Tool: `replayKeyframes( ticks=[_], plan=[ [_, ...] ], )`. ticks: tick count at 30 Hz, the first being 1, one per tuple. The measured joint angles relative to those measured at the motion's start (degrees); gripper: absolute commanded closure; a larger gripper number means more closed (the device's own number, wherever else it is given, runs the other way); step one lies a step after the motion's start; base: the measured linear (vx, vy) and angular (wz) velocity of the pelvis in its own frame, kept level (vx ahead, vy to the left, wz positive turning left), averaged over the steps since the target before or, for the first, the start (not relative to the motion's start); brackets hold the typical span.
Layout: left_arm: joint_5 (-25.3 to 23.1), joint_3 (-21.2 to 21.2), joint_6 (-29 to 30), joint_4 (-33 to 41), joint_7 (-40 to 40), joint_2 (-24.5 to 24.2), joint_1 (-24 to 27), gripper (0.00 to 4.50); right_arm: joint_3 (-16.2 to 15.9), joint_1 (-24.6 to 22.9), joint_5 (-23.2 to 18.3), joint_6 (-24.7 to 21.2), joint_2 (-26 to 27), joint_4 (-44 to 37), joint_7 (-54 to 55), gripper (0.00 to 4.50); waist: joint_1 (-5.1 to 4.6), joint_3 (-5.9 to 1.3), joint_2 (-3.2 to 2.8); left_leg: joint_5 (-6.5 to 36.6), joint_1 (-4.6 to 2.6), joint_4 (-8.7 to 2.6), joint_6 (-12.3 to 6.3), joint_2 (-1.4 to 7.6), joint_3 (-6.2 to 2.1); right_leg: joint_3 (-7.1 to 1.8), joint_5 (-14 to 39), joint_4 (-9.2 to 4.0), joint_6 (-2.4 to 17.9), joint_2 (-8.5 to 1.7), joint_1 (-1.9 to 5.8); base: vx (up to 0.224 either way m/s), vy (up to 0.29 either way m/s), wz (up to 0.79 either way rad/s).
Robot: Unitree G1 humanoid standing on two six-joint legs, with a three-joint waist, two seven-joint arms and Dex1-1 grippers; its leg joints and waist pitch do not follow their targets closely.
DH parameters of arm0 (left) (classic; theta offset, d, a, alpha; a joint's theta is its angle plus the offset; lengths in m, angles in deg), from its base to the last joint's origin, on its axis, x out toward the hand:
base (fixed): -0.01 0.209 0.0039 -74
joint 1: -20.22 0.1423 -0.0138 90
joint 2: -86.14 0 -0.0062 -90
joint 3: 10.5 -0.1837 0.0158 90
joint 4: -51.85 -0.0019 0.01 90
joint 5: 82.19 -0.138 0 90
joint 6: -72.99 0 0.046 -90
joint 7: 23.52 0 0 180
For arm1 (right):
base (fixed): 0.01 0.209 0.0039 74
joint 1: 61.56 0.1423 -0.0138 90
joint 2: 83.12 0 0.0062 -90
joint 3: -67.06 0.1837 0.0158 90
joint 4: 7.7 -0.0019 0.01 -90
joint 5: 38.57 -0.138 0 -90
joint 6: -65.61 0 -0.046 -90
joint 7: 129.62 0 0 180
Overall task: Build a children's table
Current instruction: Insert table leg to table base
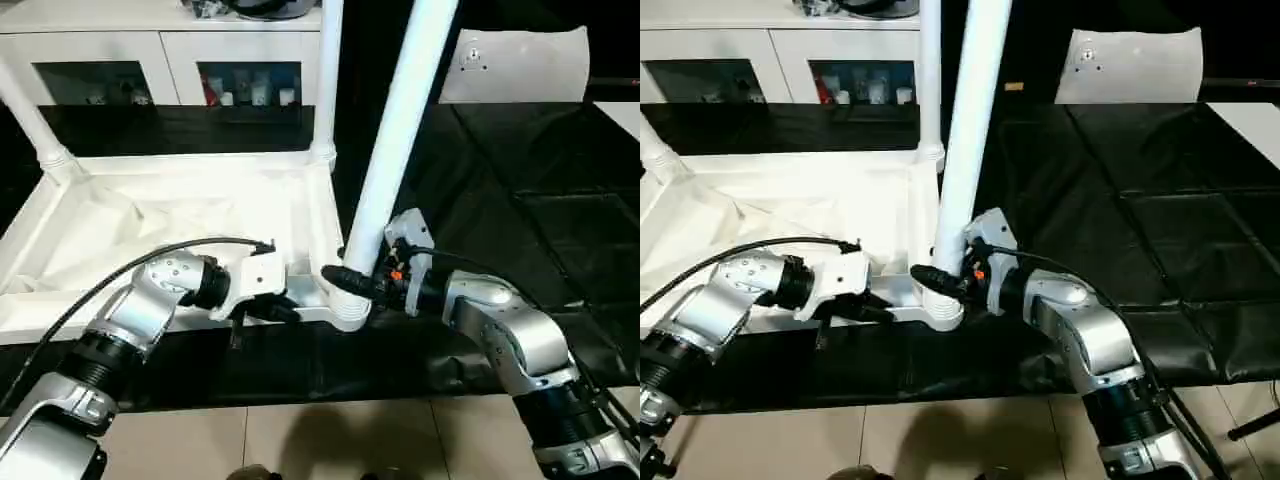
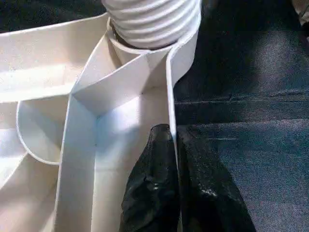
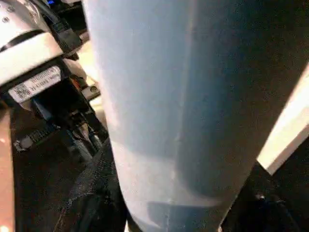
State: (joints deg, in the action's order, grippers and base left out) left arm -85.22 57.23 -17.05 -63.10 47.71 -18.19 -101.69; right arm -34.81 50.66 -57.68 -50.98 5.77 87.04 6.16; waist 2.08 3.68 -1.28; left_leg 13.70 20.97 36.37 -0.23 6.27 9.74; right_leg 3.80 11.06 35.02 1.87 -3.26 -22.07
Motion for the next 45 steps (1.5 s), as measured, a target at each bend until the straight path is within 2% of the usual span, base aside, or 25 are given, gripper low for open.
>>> replayKeyframes(
  ticks=[12,18,23,27,31,36,39,45],
  plan=[
    [0.1,0.0,-0.1,0.0,0.5,-0.3,0.0,4.5,-0.8,1.2,0.7,1.1,0.2,2.4,-1.3,2.61,-0.02,-0.06,0.1,0.0,-0.02,0.0,0.0,0.01,0.0,0.0,0.0,0.01,0.0,0.0,0.02,0.0,0.0,0.0],
    [-0.1,0.0,-0.3,0.0,0.3,-0.2,0.0,4.5,2.6,0.8,-2.0,1.9,2.7,6.4,-1.3,2.61,-0.06,-0.14,0.23,0.0,-0.07,0.0,0.02,0.01,0.0,0.0,0.0,0.02,0.0,0.0,0.04,0.0,0.0,0.0],
    [-0.1,0.0,-0.4,-0.1,-0.5,0.2,0.1,4.5,6.4,-1.9,-5.1,3.4,5.2,7.7,0.1,2.61,-0.01,-0.13,0.2,-0.1,-0.06,-0.01,0.08,0.02,0.0,0.0,0.0,0.04,0.0,0.0,0.04,0.0,0.0,0.0],
    [-0.1,0.0,-0.8,-0.2,-0.9,0.5,0.2,4.5,7.5,-5.1,-5.6,5.9,5.5,5.7,0.4,2.61,0.32,-0.13,0.2,-0.1,-0.05,-0.02,0.1,0.02,0.0,0.0,0.0,0.0,0.0,-0.01,0.06,0.0,0.0,0.0],
    [-0.1,0.0,-1.0,-0.2,-0.9,0.8,0.2,4.5,6.8,-8.9,-4.6,10.3,5.5,3.0,1.3,2.61,0.57,-0.12,0.16,-0.1,-0.04,-0.11,0.1,0.02,0.02,0.01,0.0,-0.04,0.0,-0.02,0.05,0.0,0.0,0.0],
    [-0.1,-0.2,-1.4,-0.3,-0.9,1.2,0.2,4.5,3.3,-11.0,0.4,17.1,3.5,0.6,1.6,2.61,1.05,-0.12,0.13,-0.1,-0.05,-0.13,0.1,0.02,0.03,0.02,0.0,-0.05,0.0,-0.02,0.04,0.0,0.0,0.0],
    [-0.2,-0.3,-2.0,-0.6,-0.8,1.2,0.1,4.5,1.9,-10.9,2.8,18.5,2.0,-0.2,0.5,2.61,1.12,-0.12,0.14,-0.1,-0.07,-0.13,0.1,0.02,0.04,0.01,0.0,-0.05,0.0,-0.02,0.05,0.0,0.0,0.0],
    [-0.6,-0.9,-3.3,-1.0,0.4,0.6,-0.4,4.5,0.0,-8.4,4.0,19.6,0.6,1.9,-3.1,2.61,1.01,-0.13,0.15,-0.1,-0.11,-0.14,0.09,0.02,0.04,0.01,0.0,-0.03,0.0,-0.02,0.08,0.0,0.0,0.0]
  ],
)
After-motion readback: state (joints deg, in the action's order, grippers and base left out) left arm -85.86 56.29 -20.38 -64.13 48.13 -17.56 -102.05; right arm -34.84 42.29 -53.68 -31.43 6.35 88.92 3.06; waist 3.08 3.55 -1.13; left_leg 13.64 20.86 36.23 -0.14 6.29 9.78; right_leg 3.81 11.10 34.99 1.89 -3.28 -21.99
